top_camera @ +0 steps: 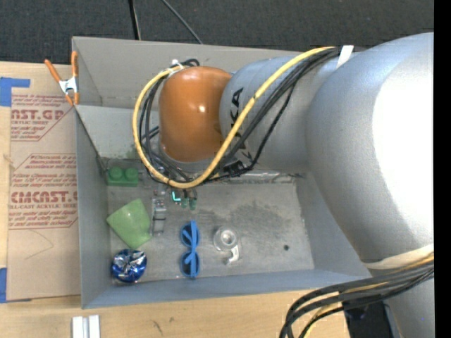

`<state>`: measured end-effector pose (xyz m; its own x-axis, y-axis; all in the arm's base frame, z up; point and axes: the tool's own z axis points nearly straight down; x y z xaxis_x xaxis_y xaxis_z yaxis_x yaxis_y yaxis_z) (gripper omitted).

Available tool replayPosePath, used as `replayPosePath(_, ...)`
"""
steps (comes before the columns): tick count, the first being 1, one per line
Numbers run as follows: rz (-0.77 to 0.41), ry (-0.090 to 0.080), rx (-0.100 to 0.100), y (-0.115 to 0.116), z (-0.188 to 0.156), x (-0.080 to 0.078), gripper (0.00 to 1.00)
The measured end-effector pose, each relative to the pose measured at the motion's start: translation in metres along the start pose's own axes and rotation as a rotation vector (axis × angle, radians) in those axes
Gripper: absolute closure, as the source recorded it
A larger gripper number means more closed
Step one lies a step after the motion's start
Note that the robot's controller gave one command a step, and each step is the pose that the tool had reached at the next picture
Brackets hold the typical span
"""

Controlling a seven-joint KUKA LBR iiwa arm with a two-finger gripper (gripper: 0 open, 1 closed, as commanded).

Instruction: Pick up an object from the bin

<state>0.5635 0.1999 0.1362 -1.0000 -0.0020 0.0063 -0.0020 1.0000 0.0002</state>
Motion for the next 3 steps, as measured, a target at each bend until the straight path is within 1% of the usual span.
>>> replayPosePath(1, -0.558, -0.003, 0.000, 0.042, 0.051, 0.029, 0.00)
replayPosePath(2, -0.555, -0.011, -0.001, 0.042, 0.048, 0.026, 1.00)
replayPosePath(3, -0.625, -0.016, 0.001, 0.041, -0.077, 0.045, 1.00)
